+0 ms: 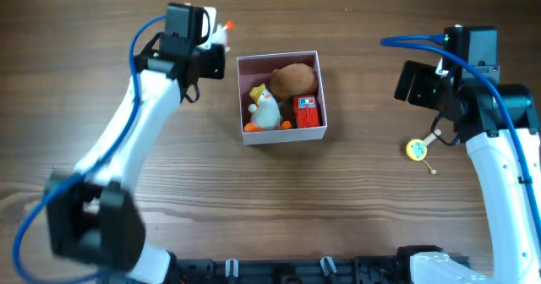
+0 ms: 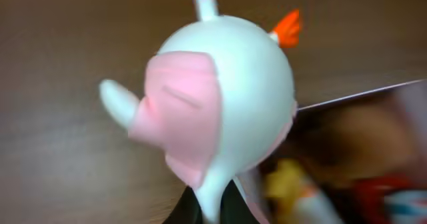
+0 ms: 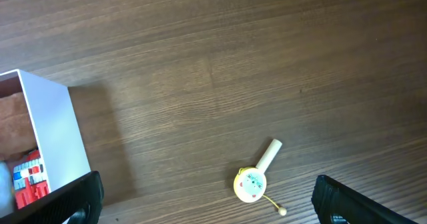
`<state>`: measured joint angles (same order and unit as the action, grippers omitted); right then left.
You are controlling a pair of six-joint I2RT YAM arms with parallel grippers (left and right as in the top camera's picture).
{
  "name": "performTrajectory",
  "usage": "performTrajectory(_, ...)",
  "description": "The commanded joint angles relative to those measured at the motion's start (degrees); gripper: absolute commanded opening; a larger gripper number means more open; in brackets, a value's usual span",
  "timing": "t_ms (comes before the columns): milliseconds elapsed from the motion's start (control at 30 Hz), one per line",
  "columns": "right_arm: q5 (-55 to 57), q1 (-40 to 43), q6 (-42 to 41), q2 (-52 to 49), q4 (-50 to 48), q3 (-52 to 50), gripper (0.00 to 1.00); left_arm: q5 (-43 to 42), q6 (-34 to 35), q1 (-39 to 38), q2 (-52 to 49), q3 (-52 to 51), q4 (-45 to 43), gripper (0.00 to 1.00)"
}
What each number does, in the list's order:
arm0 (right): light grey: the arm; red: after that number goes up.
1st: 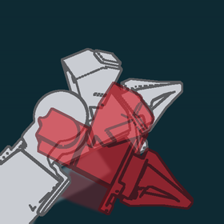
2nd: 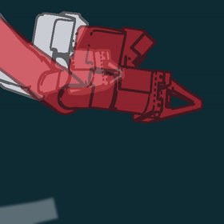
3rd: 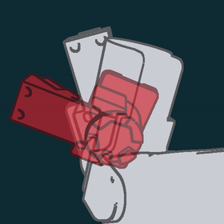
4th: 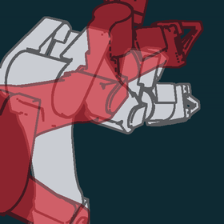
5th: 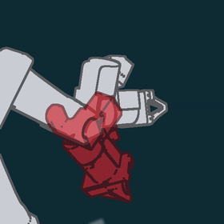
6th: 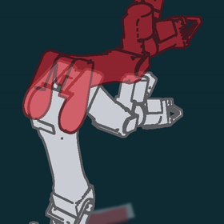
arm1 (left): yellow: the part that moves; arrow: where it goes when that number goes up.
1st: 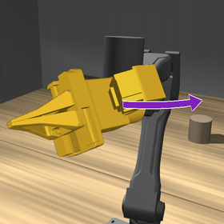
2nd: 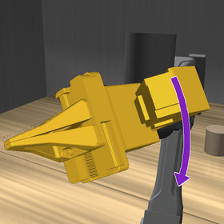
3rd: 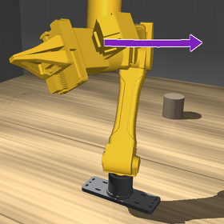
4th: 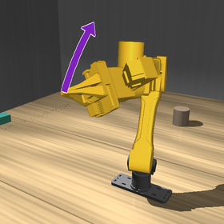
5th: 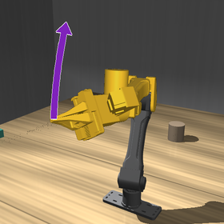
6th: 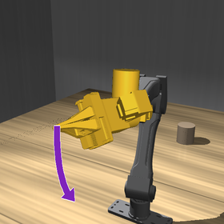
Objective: Pack container
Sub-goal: 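Release the duck and grasp the small white-pink chick toy, then carry the chick into the box and release it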
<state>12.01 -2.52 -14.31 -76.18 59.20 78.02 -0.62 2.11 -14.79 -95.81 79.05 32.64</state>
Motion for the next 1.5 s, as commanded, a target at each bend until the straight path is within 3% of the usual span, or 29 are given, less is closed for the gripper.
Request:
performTrajectory(0,-0.1,0.1,-0.9,-0.1,0.0,-0.3,1.00,-1.5,3.1,-6.8,6.8,1.6,-0.3,0.04)
performTrajectory(200,-0.1,0.1,-0.9,-0.1,0.0,-0.3,1.00,-1.2,3.1,-13.9,4.1,1.6,1.3,0.04)
performTrajectory(400,-0.1,0.1,-0.9,-0.1,0.0,-0.3,1.00,0.3,3.9,-13.7,-2.6,1.6,2.1,0.04)
performTrajectory(567,-0.1,0.1,-0.9,-0.1,0.0,-0.3,1.00,0.7,8.2,-13.7,-7.2,1.6,3.1,0.04)
performTrajectory(667,-0.1,0.1,-0.9,-0.1,0.0,-0.3,1.00,5.5,13.7,-13.7,-9.5,1.6,4.9,0.04)
performTrajectory(867,-0.1,0.1,-0.9,-0.1,0.0,-0.3,1.00,6.6,14.1,-13.7,-12.8,1.6,4.0,0.05)
performTrajectory(933,-0.1,0.1,-0.9,-0.1,0.0,-0.3,1.00,6.6,14.0,-13.7,-12.8,1.6,4.0,0.11)
performTrajectory(1000,-0.1,0.1,-0.9,-0.1,0.0,-0.3,1.00,6.5,14.0,-13.7,-12.8,1.6,4.0,0.67)
performTrajectory(1067,-0.1,0.1,-0.9,-0.1,0.0,-0.3,1.00,6.5,14.0,-13.7,-12.7,1.6,4.0,0.77)
performTrajectory(1467,-0.1,0.1,-0.9,-0.1,0.0,-0.3,1.00,6.5,14.0,-13.7,-4.8,1.6,2.9,0.67)
